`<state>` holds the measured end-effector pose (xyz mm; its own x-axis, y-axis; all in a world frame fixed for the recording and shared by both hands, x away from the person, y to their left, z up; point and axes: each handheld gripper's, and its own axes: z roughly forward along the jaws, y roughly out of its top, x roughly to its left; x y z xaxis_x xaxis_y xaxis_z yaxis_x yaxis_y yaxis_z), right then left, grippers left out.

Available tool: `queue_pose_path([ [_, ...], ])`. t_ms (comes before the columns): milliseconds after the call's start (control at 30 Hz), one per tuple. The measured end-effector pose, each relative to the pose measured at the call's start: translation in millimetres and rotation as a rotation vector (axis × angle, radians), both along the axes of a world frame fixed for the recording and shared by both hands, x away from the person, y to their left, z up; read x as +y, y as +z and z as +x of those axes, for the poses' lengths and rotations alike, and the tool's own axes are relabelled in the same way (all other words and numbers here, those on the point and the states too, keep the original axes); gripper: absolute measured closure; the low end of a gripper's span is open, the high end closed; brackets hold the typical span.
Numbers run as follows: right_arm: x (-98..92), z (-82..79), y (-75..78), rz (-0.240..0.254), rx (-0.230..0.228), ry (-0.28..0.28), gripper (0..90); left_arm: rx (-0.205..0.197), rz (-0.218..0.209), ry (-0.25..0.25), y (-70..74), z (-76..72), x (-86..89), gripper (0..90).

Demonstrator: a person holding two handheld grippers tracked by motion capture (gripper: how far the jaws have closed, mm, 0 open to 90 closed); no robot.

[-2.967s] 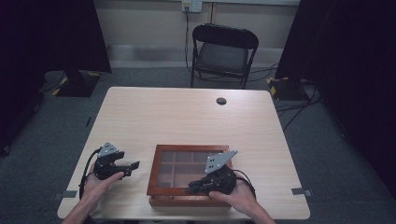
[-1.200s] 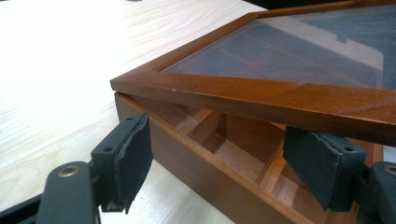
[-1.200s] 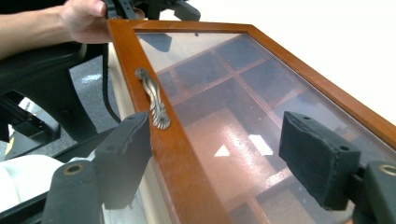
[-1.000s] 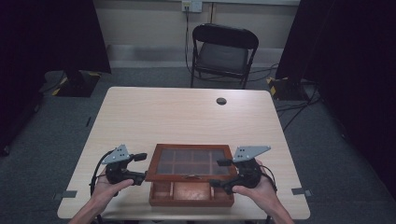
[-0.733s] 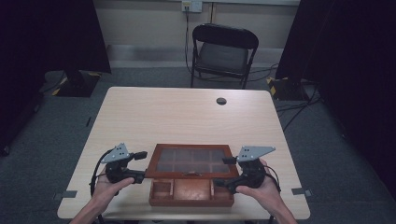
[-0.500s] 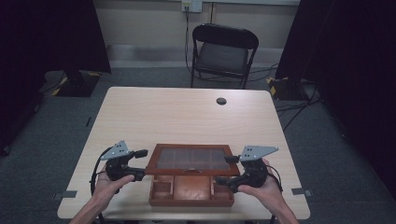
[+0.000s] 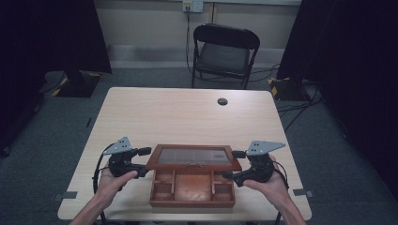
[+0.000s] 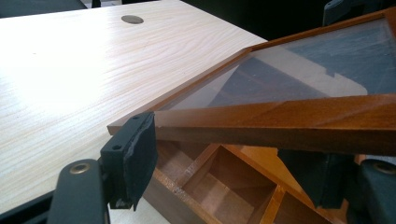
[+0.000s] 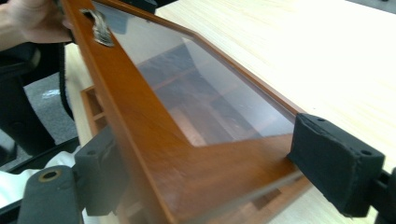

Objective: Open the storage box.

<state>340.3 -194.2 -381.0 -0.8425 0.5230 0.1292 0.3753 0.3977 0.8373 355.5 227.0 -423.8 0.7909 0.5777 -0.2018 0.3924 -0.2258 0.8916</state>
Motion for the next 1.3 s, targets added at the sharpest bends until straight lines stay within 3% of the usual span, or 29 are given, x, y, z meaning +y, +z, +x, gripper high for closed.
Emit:
queue_pose_path([
  [267,-1.6,5.0,-2.5,0.005,-0.008,-0.015,16.9,0.004,0.012,-0.024,2.9,3.1,-2.9,29.8],
  [367,-0.6,6.7,-3.2,-0.006,-0.006,-0.013,17.5,-0.018,0.038,-0.026,5.6,1.8,-5.6,30.6],
  [600,-2.7,9.3,-0.8,0.015,-0.019,-0.024,25.6,-0.016,0.038,-0.025,11.2,5.8,-5.3,32.5],
  [833,-4.8,17.1,1.7,0.045,-0.01,-0.024,30.1,-0.002,-0.001,-0.011,12.0,10.6,-4.7,32.5],
  [1033,-2.0,23.5,5.1,0.066,-0.017,-0.024,31.1,-0.018,0.024,-0.011,18.3,17.7,-6.9,31.8],
  [1300,-3.4,32.4,4.7,0.092,-0.007,-0.021,38.2,-0.008,0.01,0.006,15.7,23.3,-9.4,31.0],
])
